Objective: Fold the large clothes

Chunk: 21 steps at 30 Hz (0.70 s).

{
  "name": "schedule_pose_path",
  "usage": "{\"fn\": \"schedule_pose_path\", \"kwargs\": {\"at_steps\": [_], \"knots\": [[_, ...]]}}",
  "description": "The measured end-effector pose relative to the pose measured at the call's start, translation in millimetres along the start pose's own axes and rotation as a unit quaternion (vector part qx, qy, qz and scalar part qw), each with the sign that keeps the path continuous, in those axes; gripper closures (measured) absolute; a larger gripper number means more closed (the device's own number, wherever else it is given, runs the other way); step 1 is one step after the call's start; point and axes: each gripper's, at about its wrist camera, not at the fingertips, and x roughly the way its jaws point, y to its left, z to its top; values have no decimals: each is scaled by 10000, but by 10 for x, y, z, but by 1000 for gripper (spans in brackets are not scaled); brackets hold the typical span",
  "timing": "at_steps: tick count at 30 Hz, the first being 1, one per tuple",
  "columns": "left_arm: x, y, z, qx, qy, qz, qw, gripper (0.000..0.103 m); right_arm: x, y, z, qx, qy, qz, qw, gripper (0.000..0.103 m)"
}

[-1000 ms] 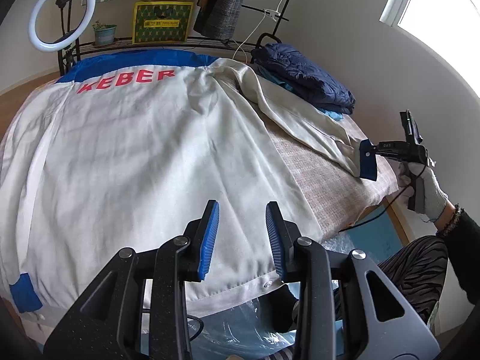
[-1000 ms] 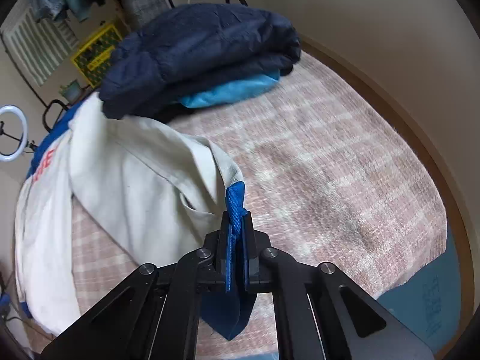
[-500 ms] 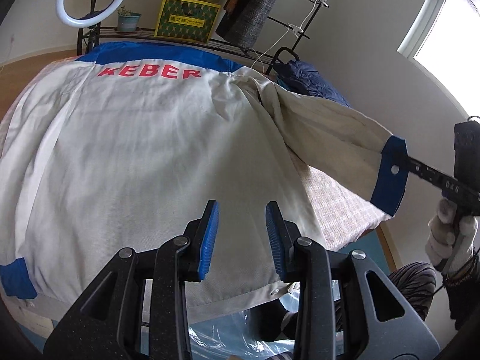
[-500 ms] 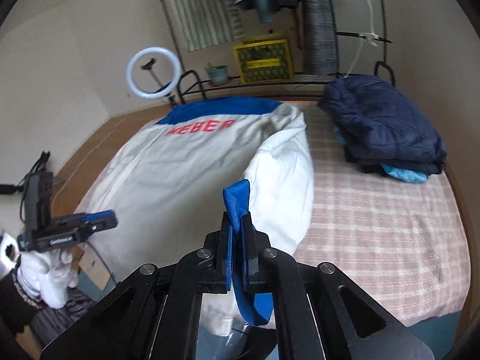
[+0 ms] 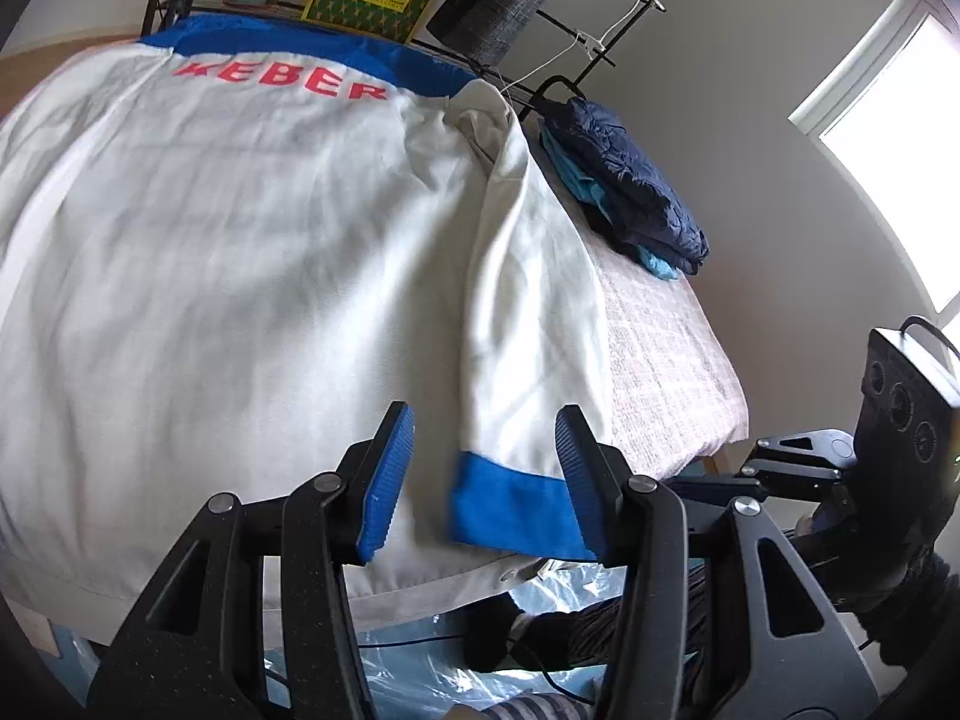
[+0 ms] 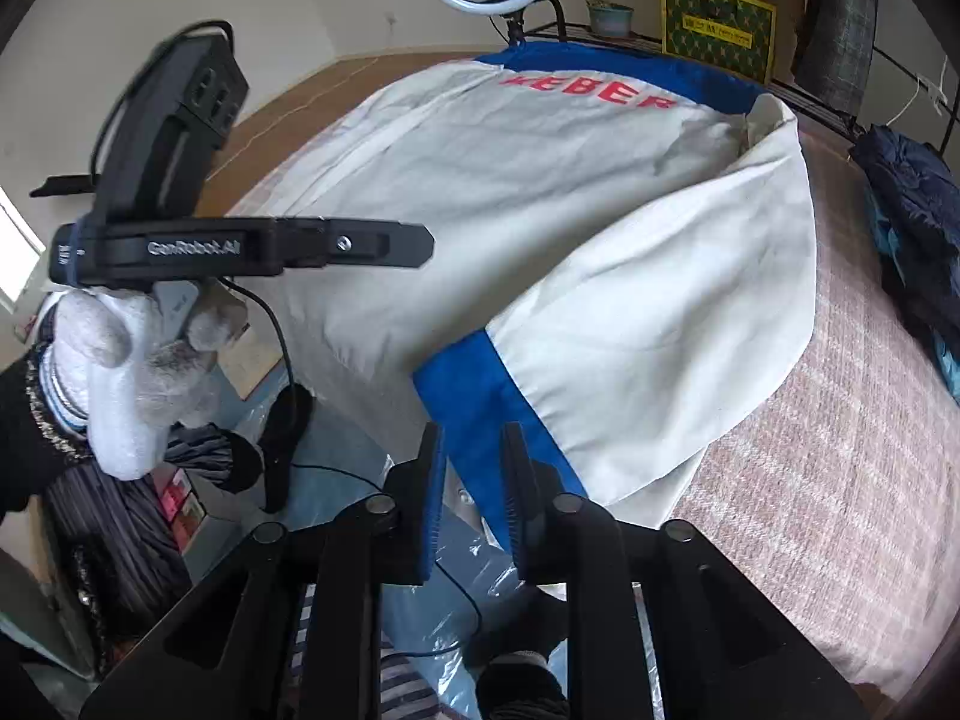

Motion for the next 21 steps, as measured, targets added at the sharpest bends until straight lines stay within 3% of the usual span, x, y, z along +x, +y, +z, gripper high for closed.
{"fn": "schedule_pose_path", "kwargs": {"at_steps": [2, 7, 13, 16, 18, 19, 21], "knots": [[126, -18, -24, -15, 118, -14, 9999, 53, -129, -92, 41, 8, -148, 16, 9999, 73], [458, -74, -104, 186, 389, 270, 9987, 53, -369, -582, 267, 331, -454, -319, 9979, 72], [755, -51, -198, 165, 604, 270, 9977, 53, -349, -1445, 743, 1311, -761, -312, 9880, 72], [791, -23, -224, 30, 544, 102, 9985, 53, -298, -1888, 1013, 1727, -911, -414, 9799, 66], [803, -36, -213, 77, 551, 77, 9984, 68, -218, -2145, 1204, 1962, -998, -568, 9738, 65], [819, -37, -207, 98, 578, 92, 9982, 83, -158, -2274, 1294, 2070, -1014, -570, 9714, 65], [831, -20, -212, 81, 562, 66, 9984, 89, -7, -2534, 1469, 2302, -986, -509, 9668, 63]]}}
